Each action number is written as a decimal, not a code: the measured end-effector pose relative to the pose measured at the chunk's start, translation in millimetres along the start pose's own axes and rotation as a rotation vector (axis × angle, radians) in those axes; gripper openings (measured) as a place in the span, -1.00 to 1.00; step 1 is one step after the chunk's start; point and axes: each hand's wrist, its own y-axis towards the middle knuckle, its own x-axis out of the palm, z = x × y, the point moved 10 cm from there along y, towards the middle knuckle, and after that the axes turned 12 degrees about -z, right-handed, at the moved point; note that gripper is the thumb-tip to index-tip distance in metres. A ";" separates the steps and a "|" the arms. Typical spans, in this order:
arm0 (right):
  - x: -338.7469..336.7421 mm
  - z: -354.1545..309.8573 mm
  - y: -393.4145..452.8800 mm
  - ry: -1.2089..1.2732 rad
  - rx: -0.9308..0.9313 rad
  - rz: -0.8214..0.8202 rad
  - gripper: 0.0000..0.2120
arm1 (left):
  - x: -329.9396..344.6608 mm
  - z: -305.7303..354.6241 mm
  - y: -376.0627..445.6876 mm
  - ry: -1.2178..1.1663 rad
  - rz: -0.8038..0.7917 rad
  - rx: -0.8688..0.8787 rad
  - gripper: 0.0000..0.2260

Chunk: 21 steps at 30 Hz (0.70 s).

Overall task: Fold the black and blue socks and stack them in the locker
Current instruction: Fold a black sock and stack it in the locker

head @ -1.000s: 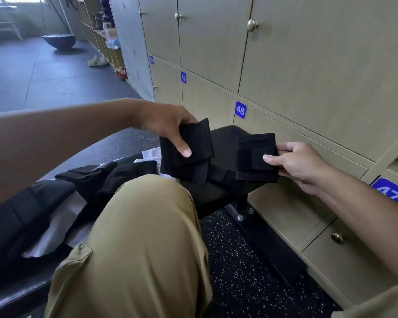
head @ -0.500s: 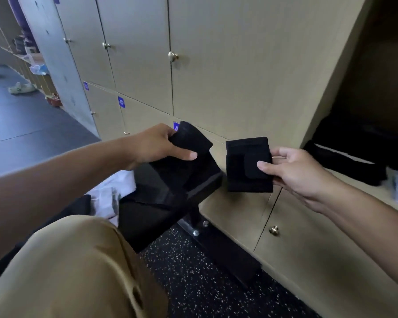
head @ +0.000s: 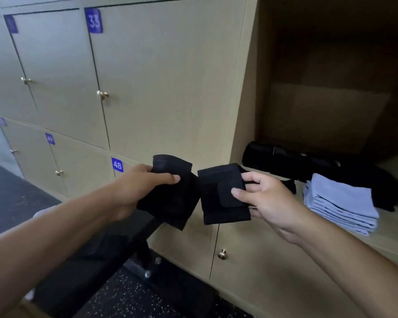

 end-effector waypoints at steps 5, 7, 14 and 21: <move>-17.3 2.8 -5.0 0.027 0.001 0.052 -0.76 | 24.3 1.3 13.9 -0.085 -0.021 0.002 -0.80; -23.2 5.8 -6.2 0.038 0.009 0.065 -0.76 | 35.4 0.3 18.8 -0.109 -0.046 0.005 -0.82; -50.4 18.0 -9.9 0.037 0.037 0.139 -0.67 | 58.3 -3.8 38.7 -0.125 -0.122 0.034 -0.80; -90.7 20.0 -20.1 -0.087 0.019 0.353 -0.58 | 59.4 -7.7 58.2 -0.102 -0.155 0.056 -0.76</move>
